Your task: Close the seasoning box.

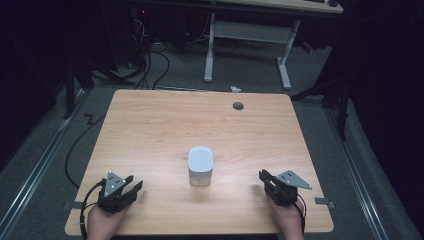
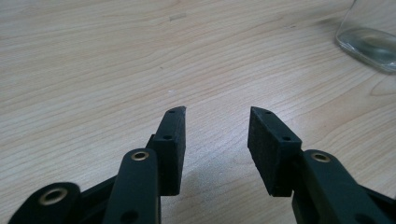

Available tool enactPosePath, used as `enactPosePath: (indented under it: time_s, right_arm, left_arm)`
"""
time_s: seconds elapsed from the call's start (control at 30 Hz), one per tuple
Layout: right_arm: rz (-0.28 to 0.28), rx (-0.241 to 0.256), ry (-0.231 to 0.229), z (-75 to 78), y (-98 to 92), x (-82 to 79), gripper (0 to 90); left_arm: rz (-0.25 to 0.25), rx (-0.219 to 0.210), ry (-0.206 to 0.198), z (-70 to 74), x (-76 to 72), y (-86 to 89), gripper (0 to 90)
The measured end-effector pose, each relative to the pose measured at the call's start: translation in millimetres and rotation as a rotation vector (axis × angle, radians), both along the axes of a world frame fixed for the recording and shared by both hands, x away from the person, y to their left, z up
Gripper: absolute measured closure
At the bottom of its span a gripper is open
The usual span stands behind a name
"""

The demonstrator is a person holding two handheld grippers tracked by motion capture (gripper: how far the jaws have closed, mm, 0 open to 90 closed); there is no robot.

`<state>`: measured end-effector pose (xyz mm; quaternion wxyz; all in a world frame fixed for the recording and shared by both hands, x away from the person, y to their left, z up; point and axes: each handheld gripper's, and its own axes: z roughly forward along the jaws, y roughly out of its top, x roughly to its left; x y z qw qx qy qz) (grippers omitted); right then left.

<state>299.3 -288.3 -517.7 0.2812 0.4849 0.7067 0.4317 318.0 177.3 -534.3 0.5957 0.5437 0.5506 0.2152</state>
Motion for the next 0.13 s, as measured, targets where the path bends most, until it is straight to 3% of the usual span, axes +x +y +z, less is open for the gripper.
enactPosePath:
  time_s: [0.13]
  right_arm:
    - [-0.009, 0.0, 0.002, 0.0, 1.2, 0.0, 80.8]
  left_arm:
    - [0.0, -0.012, -0.004, 1.6, -0.4, 1.0, 57.4]
